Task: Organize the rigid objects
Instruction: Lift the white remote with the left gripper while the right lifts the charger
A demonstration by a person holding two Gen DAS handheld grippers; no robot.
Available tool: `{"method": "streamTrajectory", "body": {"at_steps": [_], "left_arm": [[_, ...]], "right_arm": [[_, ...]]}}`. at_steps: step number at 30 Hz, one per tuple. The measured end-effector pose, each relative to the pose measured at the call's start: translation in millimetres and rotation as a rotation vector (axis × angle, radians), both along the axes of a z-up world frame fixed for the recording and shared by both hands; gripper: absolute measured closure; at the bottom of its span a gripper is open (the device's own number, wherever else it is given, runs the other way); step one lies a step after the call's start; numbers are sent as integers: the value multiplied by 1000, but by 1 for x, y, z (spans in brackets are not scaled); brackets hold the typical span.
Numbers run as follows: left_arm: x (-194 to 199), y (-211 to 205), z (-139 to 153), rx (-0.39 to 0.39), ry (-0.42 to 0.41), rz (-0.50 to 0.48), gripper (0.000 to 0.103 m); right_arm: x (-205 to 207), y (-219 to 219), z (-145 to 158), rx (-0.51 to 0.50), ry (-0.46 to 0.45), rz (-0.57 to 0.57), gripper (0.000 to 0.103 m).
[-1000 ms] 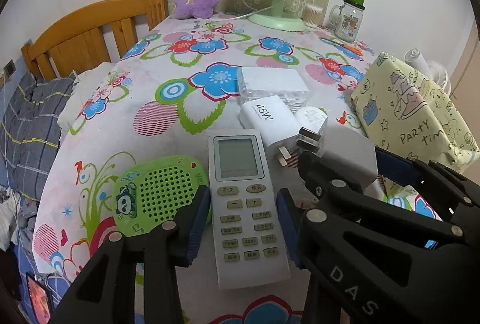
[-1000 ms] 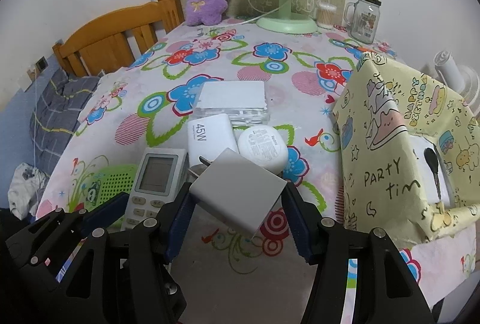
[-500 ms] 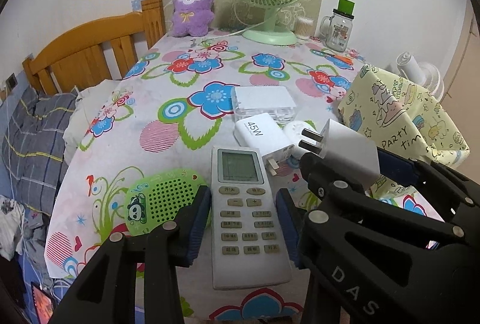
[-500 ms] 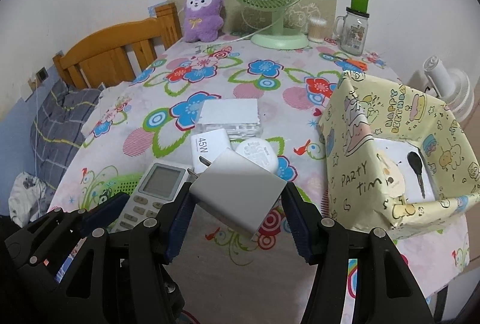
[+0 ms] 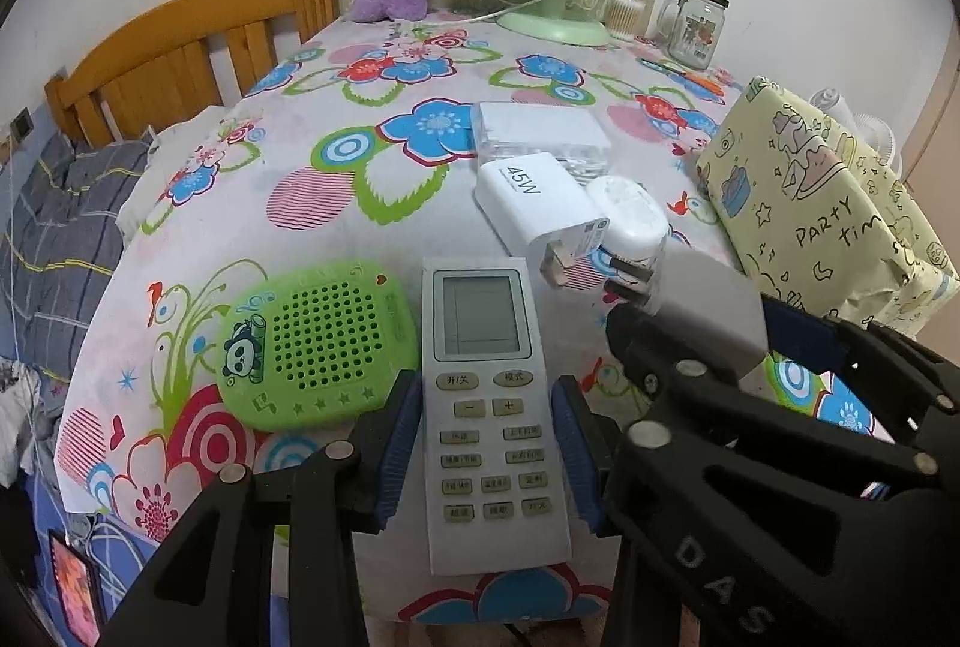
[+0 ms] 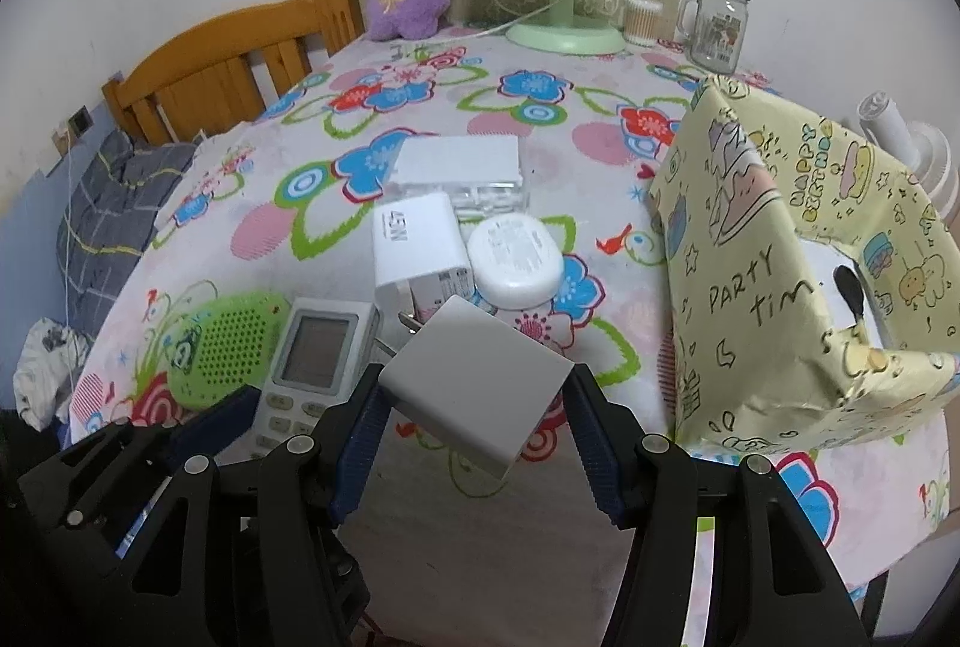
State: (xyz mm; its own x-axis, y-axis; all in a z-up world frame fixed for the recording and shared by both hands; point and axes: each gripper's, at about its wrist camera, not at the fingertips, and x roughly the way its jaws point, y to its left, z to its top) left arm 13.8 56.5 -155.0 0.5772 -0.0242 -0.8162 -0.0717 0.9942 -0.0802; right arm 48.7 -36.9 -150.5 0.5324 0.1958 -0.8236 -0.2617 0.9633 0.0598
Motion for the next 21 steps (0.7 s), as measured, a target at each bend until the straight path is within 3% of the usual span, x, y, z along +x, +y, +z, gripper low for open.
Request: {"method": "streamTrajectory", "body": {"at_steps": [5, 11, 21], "left_arm": [[2, -1, -8, -8, 36, 31, 56], [5, -3, -13, 5, 21, 47, 57], [2, -2, 4, 10, -12, 28, 58]], "right_arm": [[3, -2, -6, -7, 17, -1, 41], [5, -5, -10, -5, 28, 3, 41], [2, -6, 4, 15, -8, 7, 41]]}}
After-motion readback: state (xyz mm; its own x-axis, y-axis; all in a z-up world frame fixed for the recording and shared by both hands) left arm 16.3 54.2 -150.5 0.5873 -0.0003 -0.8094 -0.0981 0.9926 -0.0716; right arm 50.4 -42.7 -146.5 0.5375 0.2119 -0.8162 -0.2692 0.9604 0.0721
